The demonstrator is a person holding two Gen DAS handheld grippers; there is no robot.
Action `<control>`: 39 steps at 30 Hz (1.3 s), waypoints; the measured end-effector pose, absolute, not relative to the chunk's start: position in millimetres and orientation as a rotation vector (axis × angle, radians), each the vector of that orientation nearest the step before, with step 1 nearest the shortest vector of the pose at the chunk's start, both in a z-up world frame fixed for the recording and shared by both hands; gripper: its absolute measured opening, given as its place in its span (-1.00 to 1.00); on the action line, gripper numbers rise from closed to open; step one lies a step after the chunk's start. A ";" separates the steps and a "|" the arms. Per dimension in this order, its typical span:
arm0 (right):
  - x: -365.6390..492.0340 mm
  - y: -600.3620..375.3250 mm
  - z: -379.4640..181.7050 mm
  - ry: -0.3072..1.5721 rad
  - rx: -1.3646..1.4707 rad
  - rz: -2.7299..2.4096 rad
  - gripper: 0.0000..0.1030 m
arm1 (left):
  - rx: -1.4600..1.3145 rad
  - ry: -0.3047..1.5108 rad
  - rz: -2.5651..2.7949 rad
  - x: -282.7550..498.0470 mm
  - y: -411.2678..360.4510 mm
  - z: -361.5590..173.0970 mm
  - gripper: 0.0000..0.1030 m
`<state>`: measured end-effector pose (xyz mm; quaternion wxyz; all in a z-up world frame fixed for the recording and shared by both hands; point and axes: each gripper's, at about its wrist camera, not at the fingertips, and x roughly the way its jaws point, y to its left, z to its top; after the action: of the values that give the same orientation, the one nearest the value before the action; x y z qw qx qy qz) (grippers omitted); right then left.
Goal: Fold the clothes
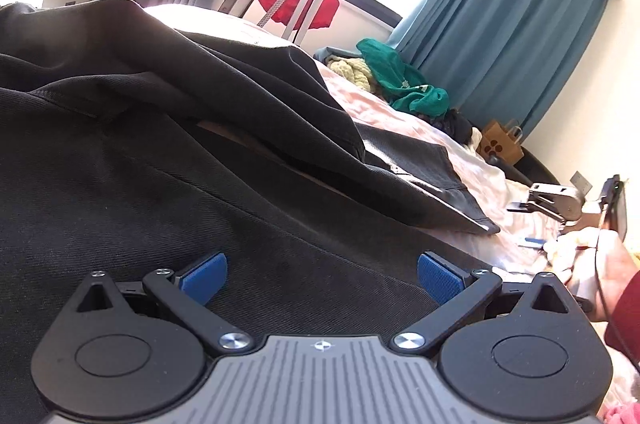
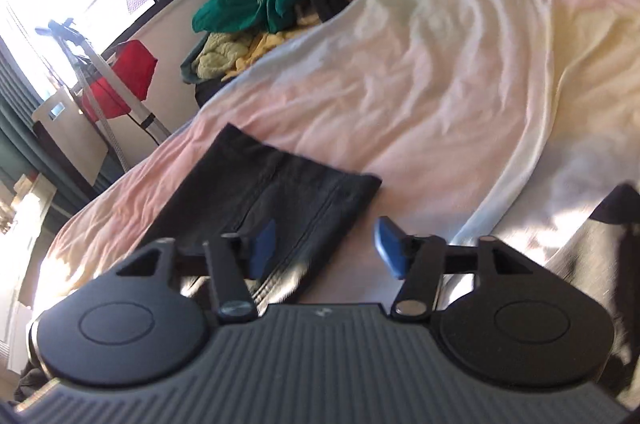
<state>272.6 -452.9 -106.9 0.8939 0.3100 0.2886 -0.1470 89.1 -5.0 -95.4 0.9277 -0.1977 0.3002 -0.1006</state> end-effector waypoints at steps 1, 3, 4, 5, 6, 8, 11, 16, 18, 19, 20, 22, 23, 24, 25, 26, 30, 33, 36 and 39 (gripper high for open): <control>278.7 -449.4 -113.0 0.588 0.649 -0.314 0.42 | -0.399 0.615 -0.207 89.8 -5.9 -96.5 0.99; 290.7 -442.3 -125.2 0.567 0.660 -0.331 0.40 | -0.396 0.616 -0.209 90.9 -6.6 -99.0 0.99; 296.8 -438.7 -131.3 0.557 0.666 -0.340 0.37 | -0.398 0.612 -0.212 91.5 -6.9 -100.6 0.99; 302.8 -435.2 -137.4 0.546 0.672 -0.348 0.15 | -0.398 0.607 -0.214 92.2 -7.4 -102.4 0.99; 308.9 -431.7 -143.5 0.535 0.678 -0.357 -0.52 | -0.393 0.601 -0.216 93.1 -8.5 -104.4 0.99; 320.9 -424.6 -155.7 0.514 0.689 -0.374 -0.86 | -0.380 0.592 -0.219 95.8 -11.2 -107.5 0.99; 325.3 -411.9 -127.4 0.410 0.597 -0.404 -0.88 | -0.366 0.577 -0.227 98.7 -16.3 -110.1 0.99; 306.3 -426.2 -53.2 0.264 0.529 -0.439 -0.89 | -0.396 0.562 -0.252 92.4 -11.5 -108.5 0.99; 286.3 -441.8 -33.9 0.221 0.517 -0.449 -0.89 | -0.413 0.558 -0.258 88.2 -8.1 -106.6 0.99; 276.0 -449.8 -24.7 0.200 0.512 -0.454 -0.89 | -0.419 0.556 -0.260 86.4 -6.7 -105.4 0.99; 264.7 -456.6 -27.1 0.209 0.506 -0.463 -0.89 | -0.425 0.555 -0.263 85.6 -5.4 -103.8 0.99; 241.8 -469.6 -35.5 0.235 0.494 -0.483 -0.88 | -0.440 0.564 -0.272 83.9 -2.6 -100.6 0.99; 230.9 -476.3 -47.4 0.275 0.502 -0.490 -0.88 | -0.444 0.567 -0.278 82.1 -1.2 -99.5 0.99; 221.4 -481.2 -62.1 0.315 0.525 -0.493 -0.88 | -0.448 0.568 -0.279 80.0 0.2 -98.6 0.99; 212.1 -485.8 -77.1 0.353 0.550 -0.495 -0.88 | -0.452 0.567 -0.277 78.0 1.3 -98.2 0.99; 202.9 -490.4 -92.0 0.392 0.575 -0.497 -0.87 | -0.456 0.566 -0.275 76.1 2.4 -97.8 0.99; 176.1 -499.5 -133.5 0.458 0.671 -0.475 -0.87 | -0.426 0.564 -0.259 70.9 1.6 -97.7 0.99; 163.4 -504.3 -148.8 0.449 0.743 -0.440 -0.87 | -0.400 0.567 -0.247 68.7 -0.5 -98.9 0.99; 157.7 -508.3 -145.2 0.379 0.796 -0.411 -0.88 | -0.376 0.580 -0.230 70.4 -5.9 -99.4 0.99; 153.7 -511.2 -135.6 0.280 0.834 -0.384 -0.88 | -0.355 0.573 -0.217 71.5 -8.8 -97.8 0.99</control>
<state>153.7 -511.2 -135.6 0.8870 0.4012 0.1346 -0.1847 71.5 -8.8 -97.8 0.9381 -0.1738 0.2803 -0.1061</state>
